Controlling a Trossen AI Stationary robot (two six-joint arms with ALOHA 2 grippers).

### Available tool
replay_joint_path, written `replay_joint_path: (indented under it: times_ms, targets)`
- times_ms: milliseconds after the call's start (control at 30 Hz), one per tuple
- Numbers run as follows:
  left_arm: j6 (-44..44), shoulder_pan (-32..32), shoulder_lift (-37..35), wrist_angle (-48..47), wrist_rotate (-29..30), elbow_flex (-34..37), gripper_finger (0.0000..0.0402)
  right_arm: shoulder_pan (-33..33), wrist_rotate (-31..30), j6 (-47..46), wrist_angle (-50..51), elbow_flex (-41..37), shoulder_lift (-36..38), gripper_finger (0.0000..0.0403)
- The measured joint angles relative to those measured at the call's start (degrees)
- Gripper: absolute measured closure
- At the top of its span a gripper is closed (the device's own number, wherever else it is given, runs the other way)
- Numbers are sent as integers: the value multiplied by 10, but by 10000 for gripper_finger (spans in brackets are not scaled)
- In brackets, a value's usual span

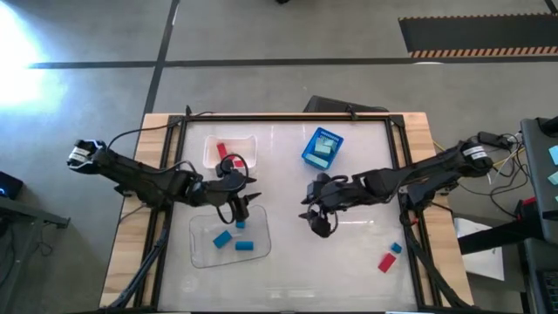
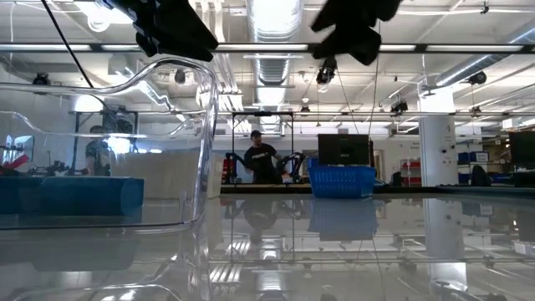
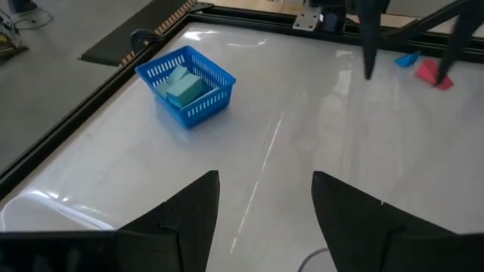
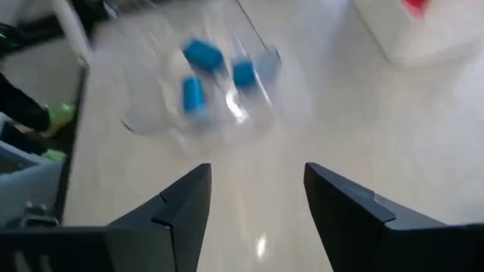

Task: Sort & place blocks by color
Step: Put the blue block into the transparent bin

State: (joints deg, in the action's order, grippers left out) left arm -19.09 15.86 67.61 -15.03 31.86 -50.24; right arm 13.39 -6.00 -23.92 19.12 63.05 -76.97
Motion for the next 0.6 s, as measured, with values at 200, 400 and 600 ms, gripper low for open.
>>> replay_joint_path:
  times_ms: [200,400,600]
  targets:
    - [0,0,0,0,1,0,207,2,2,-100,185,25,-17,218]
    - [0,0,1,0,1,2,207,16,66,-257,345,11,-20,233]
    - [0,0,1,0,1,3,207,83,161,-405,435,-21,-16,240]
